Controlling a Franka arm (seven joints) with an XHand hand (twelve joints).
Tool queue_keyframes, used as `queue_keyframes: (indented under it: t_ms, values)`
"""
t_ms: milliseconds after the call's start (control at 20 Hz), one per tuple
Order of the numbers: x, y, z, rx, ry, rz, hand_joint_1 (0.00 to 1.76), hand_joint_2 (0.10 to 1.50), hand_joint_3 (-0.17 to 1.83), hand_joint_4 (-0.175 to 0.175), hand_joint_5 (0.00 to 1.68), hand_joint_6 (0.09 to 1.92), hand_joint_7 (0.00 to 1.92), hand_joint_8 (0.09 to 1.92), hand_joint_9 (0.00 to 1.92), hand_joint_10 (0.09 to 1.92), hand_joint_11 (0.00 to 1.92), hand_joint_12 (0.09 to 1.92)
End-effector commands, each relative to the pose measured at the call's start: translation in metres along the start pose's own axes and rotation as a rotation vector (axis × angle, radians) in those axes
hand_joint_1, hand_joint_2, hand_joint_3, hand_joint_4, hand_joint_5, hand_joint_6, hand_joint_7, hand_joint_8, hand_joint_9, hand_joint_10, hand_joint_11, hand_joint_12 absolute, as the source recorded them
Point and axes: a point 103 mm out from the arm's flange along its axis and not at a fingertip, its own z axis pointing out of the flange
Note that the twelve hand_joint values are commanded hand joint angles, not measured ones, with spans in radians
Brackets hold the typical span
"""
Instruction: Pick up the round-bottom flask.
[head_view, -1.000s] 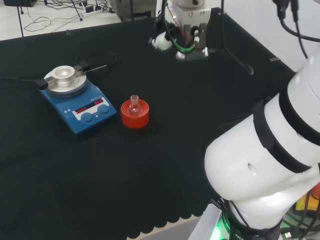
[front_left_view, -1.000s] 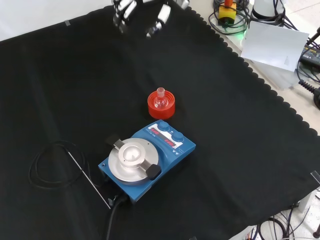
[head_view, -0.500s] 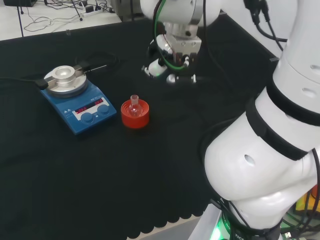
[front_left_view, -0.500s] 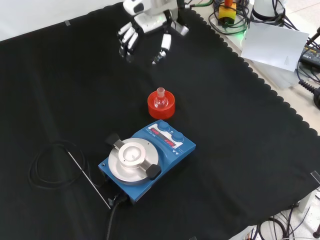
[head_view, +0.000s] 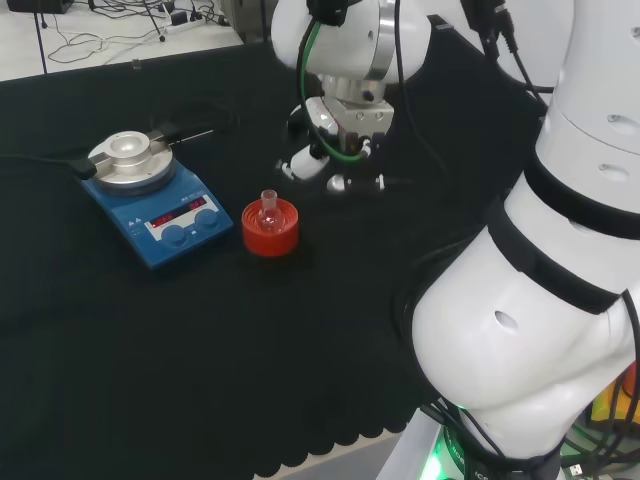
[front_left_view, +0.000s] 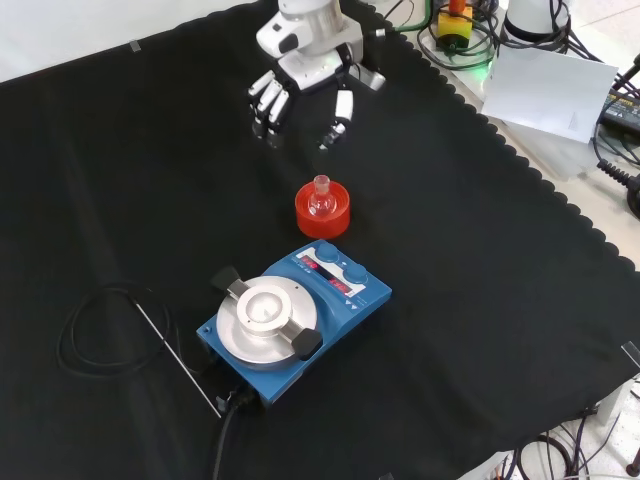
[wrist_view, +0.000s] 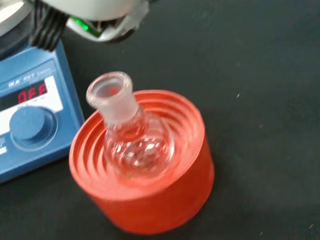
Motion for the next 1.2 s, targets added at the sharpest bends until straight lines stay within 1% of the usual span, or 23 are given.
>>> queue_keyframes:
  t_ms: [50, 300, 500, 600, 750, 850, 1000, 1200]
  values:
    - [0.020, -0.014, 0.059, 0.039, 0.028, -0.043, 0.89, 0.56, 0.68, -0.026, 0.66, 0.53, 0.40, 0.68, 0.59, 0.63, 0.24, 1.38]
    - [0.023, -0.016, 0.072, 0.041, 0.051, -0.049, 0.90, 0.55, 0.67, -0.027, 0.67, 0.55, 0.40, 0.68, 0.59, 0.63, 0.24, 1.38]
    - [0.027, -0.018, 0.076, 0.035, 0.053, -0.059, 0.90, 0.54, 0.67, -0.027, 0.66, 0.56, 0.39, 0.68, 0.58, 0.63, 0.24, 1.38]
    - [0.029, -0.018, 0.076, 0.018, 0.046, -0.062, 0.90, 0.54, 0.66, -0.027, 0.65, 0.56, 0.39, 0.68, 0.58, 0.63, 0.24, 1.38]
    - [0.030, -0.018, 0.074, -0.041, 0.039, -0.060, 0.89, 0.54, 0.66, -0.028, 0.65, 0.56, 0.39, 0.68, 0.58, 0.63, 0.24, 1.38]
    - [0.030, -0.016, 0.071, -0.062, 0.040, -0.056, 0.89, 0.54, 0.66, -0.030, 0.64, 0.58, 0.38, 0.68, 0.58, 0.63, 0.24, 1.38]
    - [0.029, -0.011, 0.066, -0.086, 0.035, -0.051, 0.89, 0.54, 0.66, -0.032, 0.63, 0.59, 0.38, 0.69, 0.58, 0.64, 0.24, 1.38]
    - [0.025, -0.005, 0.062, -0.099, 0.031, -0.041, 0.90, 0.54, 0.65, -0.036, 0.62, 0.60, 0.38, 0.69, 0.58, 0.64, 0.24, 1.38]
